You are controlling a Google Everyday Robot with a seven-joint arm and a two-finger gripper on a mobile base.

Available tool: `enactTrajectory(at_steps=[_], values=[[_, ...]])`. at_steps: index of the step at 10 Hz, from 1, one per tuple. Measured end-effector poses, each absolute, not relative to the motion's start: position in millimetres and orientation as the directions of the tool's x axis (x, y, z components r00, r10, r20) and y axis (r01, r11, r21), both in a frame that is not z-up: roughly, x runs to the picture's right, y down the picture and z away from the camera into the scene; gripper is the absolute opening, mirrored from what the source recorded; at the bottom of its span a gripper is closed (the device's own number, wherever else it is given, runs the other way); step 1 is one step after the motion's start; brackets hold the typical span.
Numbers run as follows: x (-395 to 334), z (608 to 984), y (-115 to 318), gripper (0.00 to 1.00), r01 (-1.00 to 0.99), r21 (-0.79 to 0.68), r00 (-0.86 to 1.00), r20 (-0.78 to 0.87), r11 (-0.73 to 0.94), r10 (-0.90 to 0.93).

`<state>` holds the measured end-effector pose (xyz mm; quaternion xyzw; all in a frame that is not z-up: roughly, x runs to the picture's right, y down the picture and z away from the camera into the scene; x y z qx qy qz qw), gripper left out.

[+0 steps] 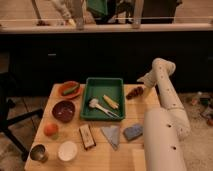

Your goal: Place grapes in purple bowl

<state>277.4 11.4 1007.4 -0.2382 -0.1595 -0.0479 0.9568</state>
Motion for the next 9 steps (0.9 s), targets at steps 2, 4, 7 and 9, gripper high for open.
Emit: enactTrajectory(at_steps=[2, 4, 7, 9], values=[[279.8, 1006.9, 12.4, 0.52, 0.167, -0.442, 0.944, 0.328, 0.881, -0.014], [280.7, 1007.9, 14.3, 0.32, 0.171, -0.447, 0.943, 0.334, 0.878, -0.014], [281.0, 1007.4, 16.9, 0.04, 0.181, -0.452, 0.939, 0.344, 0.874, -0.017], [279.6, 1007.6, 17.9, 0.0, 0.191, -0.455, 0.937, 0.349, 0.87, -0.023]])
